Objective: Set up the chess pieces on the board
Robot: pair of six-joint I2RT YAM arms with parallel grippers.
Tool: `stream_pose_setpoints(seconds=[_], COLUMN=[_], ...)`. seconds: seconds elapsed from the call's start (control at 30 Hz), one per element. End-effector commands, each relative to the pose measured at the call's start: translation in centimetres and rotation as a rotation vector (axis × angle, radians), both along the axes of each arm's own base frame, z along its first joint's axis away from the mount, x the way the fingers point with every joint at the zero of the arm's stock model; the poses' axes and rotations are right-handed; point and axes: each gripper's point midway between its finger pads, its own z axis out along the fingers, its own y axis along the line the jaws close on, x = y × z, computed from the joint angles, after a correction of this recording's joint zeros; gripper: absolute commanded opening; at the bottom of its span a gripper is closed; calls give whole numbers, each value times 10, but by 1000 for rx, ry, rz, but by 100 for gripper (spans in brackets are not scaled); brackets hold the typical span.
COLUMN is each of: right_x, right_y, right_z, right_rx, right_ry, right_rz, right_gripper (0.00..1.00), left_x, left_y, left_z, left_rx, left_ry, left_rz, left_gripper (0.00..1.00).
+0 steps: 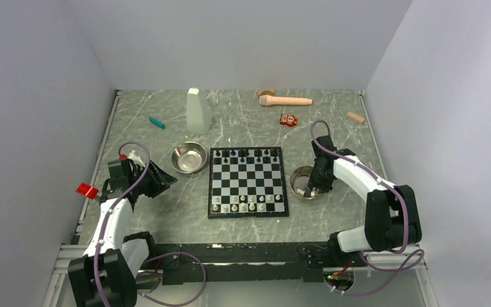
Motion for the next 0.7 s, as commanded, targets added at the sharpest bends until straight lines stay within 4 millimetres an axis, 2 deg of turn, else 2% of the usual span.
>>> stream_pose_setpoints(seconds=[0.0, 0.3, 0.67], right_x=[2, 3, 7], right_y=[-3, 0, 0], right_z=[-6, -14, -15], right_rx=[-12, 5, 6], right_ry=[3, 10, 5], right_rz=[12, 16, 26], right_gripper=[34, 30, 12], left_x=[8, 8, 8], left_y=[4, 4, 4], left_z=[10, 10, 10], left_rx=[23, 26, 26], left_ry=[-46, -45, -45], left_rz=[-9, -9, -7], left_gripper=[50, 50, 50])
